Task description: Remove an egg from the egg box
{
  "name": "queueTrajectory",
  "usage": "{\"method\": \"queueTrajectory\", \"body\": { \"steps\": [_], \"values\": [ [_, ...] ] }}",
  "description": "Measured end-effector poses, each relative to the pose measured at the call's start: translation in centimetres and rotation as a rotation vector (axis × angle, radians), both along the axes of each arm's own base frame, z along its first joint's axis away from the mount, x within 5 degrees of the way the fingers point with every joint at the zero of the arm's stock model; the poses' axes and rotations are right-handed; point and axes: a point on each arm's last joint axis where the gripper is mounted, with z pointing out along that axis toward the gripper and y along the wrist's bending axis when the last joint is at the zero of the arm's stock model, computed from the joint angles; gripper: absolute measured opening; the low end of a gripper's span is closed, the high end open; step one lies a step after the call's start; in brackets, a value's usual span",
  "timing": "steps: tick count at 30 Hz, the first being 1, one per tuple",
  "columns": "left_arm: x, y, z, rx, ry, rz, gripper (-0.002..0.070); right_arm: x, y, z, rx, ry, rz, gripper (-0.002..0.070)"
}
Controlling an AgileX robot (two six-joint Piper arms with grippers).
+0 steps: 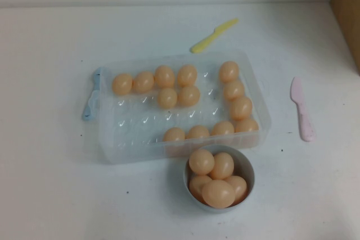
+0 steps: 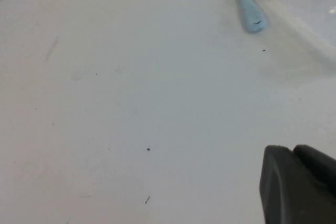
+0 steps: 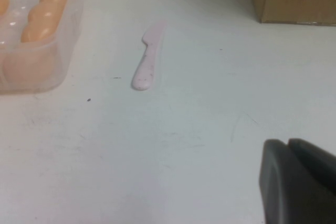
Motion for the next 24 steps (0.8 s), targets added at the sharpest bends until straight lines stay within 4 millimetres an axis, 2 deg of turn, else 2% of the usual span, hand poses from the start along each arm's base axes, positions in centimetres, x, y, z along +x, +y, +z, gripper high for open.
{"method": "queueTrajectory", "body": {
  "steps": [20, 24],
  "values": [
    [0.0, 0.0, 0.0, 0.0, 0.0, 0.0, -0.0004, 0.0, 0.0, 0.0, 0.0, 0.0, 0.0, -0.0017],
    [0.1, -0.22, 0.4, -0.076, -0.041, -0.004, -0.0004, 0.0, 0.0, 0.0, 0.0, 0.0, 0.0, -0.0017]
  ]
}}
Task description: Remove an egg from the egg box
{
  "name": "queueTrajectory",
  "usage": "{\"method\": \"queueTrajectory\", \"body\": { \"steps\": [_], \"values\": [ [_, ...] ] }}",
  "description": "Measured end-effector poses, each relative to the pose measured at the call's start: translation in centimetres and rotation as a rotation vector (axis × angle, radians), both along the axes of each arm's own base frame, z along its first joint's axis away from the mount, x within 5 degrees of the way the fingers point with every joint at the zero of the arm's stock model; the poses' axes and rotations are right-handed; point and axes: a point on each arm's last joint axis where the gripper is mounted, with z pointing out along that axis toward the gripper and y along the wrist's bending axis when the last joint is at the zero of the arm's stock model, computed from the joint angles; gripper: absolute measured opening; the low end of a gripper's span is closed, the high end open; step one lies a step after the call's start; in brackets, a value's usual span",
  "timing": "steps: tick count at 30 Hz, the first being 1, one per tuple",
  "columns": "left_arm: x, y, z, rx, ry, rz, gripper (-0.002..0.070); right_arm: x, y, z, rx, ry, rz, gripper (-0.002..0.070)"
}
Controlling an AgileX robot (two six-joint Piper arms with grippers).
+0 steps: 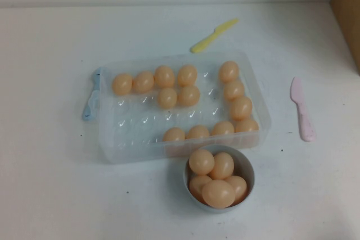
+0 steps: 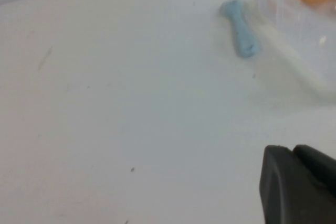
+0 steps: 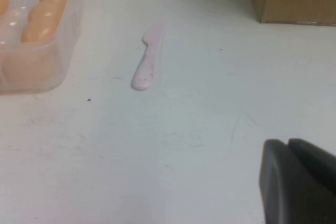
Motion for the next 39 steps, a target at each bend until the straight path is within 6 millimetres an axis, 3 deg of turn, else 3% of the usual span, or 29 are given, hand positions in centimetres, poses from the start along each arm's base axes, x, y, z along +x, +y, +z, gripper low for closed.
{"method": "queueTrajectory", "body": {
  "steps": [8, 13, 19, 22, 28, 34, 39],
  "values": [
    [0.2, -0.3, 3.1, -0.68, -0.274, 0.027, -0.0004, 0.0, 0.0, 0.0, 0.0, 0.0, 0.0, -0.0017],
    [0.1, 0.0, 4.0, -0.74, -0.372, 0.03, -0.0004, 0.0, 0.0, 0.0, 0.0, 0.0, 0.0, -0.0017],
    [0.1, 0.1, 4.1, -0.825, -0.375, 0.033, -0.0004, 0.0, 0.0, 0.0, 0.0, 0.0, 0.0, -0.0017],
    [0.2, 0.0, 3.8, -0.837, -0.334, 0.036, -0.0004, 0.0, 0.0, 0.0, 0.0, 0.0, 0.0, -0.0017],
    [0.5, -1.0, 1.8, -0.825, 0.022, 0.075, -0.0004, 0.0, 0.0, 0.0, 0.0, 0.0, 0.0, -0.0017],
    [1.4, -1.8, 7.0, -0.581, 0.163, -0.006, -0.0004, 0.0, 0.0, 0.0, 0.0, 0.0, 0.0, -0.0017],
    [3.7, -2.6, 11.1, -0.347, 0.329, -0.104, -0.0004, 0.0, 0.0, 0.0, 0.0, 0.0, 0.0, -0.0017]
  ]
}}
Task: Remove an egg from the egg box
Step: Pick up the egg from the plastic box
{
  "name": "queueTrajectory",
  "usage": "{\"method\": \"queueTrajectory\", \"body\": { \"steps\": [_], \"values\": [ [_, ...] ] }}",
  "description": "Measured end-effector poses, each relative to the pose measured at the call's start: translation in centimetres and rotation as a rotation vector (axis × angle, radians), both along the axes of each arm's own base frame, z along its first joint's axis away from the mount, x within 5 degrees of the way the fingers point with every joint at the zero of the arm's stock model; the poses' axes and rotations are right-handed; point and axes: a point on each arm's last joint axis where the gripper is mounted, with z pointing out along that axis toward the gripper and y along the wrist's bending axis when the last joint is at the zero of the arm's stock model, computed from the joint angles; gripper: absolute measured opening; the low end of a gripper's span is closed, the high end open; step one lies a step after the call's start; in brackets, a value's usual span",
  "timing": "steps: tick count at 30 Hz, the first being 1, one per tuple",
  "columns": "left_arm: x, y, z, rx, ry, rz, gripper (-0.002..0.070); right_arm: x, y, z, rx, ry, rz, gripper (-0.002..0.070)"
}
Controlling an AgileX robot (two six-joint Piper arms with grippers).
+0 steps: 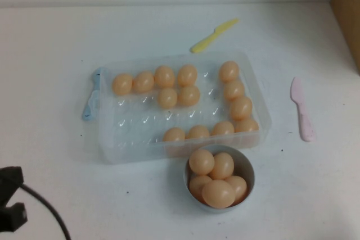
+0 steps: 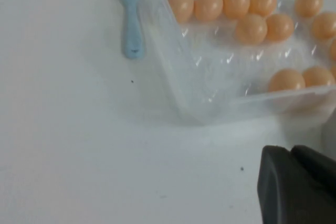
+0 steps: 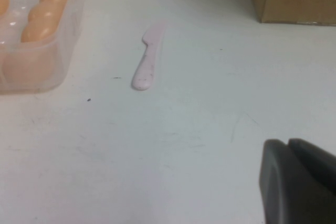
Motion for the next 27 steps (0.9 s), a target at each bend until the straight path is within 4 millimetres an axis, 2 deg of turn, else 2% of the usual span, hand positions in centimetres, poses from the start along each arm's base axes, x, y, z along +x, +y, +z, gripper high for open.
{"method": "queueTrajectory", "body": {
  "steps": [4, 10, 17, 18, 24, 27],
  "values": [
    [3.0, -0.6, 1.8, 0.121, 0.147, -0.11, -0.0004, 0.0, 0.0, 0.0, 0.0, 0.0, 0.0, -0.0017],
    [8.1, -2.1, 3.1, 0.229, 0.328, -0.258, -0.0004, 0.0, 0.0, 0.0, 0.0, 0.0, 0.0, -0.0017],
    [13.9, -7.2, 4.1, 0.326, 0.362, -0.446, -0.0004, 0.0, 0.0, 0.0, 0.0, 0.0, 0.0, -0.0017],
    [15.3, -8.3, 4.0, 0.335, 0.368, -0.47, -0.0004, 0.0, 0.0, 0.0, 0.0, 0.0, 0.0, -0.0017],
    [20.7, -12.6, 2.6, 0.397, 0.406, -0.544, -0.0004, 0.0, 0.0, 0.0, 0.0, 0.0, 0.0, -0.0017],
    [22.7, -14.1, 1.7, 0.437, 0.432, -0.57, -0.0004, 0.0, 0.0, 0.0, 0.0, 0.0, 0.0, -0.0017]
  ]
}}
